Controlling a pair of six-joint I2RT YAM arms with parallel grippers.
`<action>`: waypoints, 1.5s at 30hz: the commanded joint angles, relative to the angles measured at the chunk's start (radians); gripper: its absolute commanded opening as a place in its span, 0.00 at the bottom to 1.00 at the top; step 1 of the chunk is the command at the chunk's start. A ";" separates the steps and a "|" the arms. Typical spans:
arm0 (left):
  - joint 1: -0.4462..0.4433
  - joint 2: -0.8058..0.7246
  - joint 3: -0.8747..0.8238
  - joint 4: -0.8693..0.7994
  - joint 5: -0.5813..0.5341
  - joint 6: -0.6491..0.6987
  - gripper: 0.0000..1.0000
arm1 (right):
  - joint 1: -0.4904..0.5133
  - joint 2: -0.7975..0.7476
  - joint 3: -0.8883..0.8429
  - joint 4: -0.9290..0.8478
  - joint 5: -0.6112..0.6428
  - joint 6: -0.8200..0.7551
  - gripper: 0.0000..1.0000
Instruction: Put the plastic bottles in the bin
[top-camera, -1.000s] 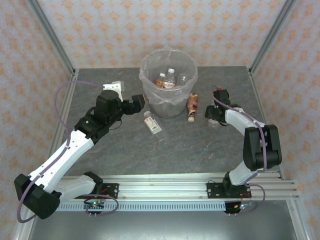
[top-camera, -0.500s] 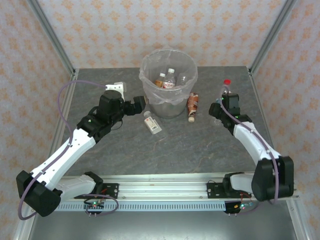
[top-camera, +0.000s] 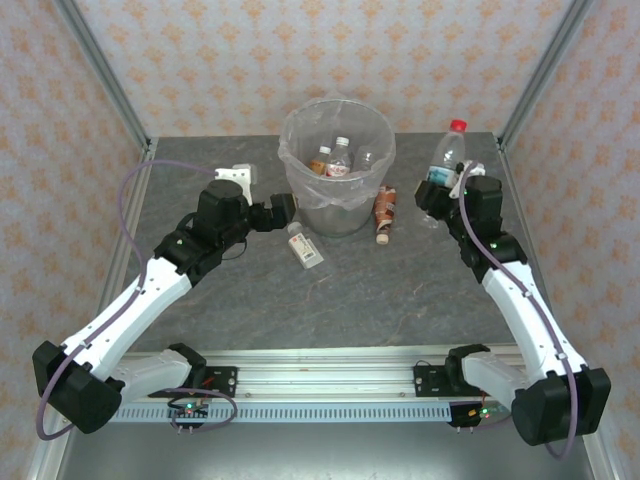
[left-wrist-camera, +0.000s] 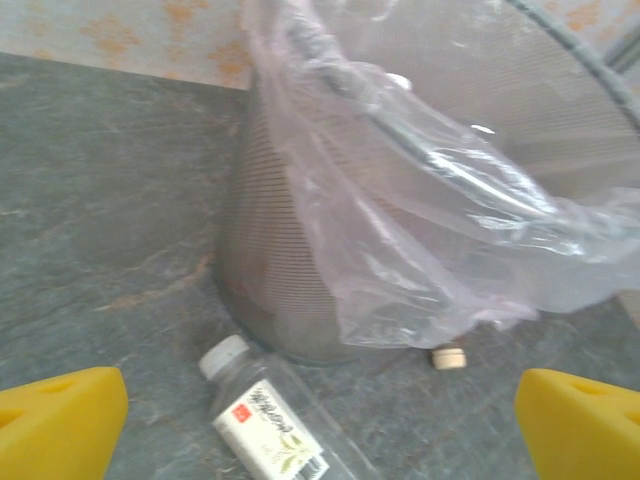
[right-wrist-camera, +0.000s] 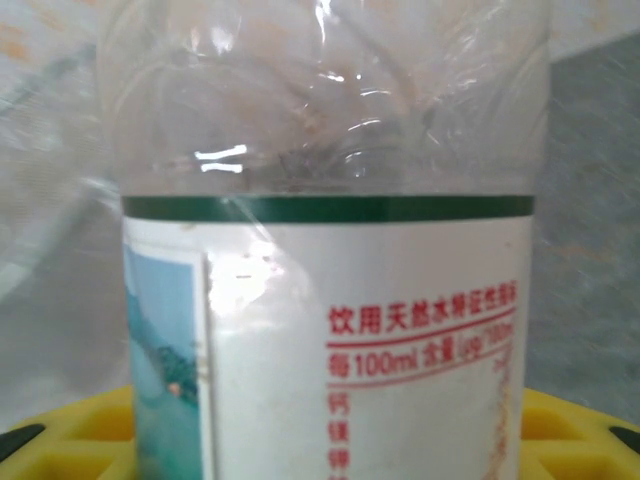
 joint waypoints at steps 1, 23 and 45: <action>-0.016 -0.012 -0.012 0.081 0.126 0.040 1.00 | 0.042 -0.002 0.089 0.074 -0.054 0.010 0.55; -0.045 0.060 0.005 0.019 0.024 0.061 1.00 | 0.226 0.435 0.632 0.013 -0.113 -0.107 0.57; -0.057 0.145 0.056 -0.147 -0.133 -0.163 1.00 | 0.279 0.758 0.816 -0.163 -0.193 -0.385 0.64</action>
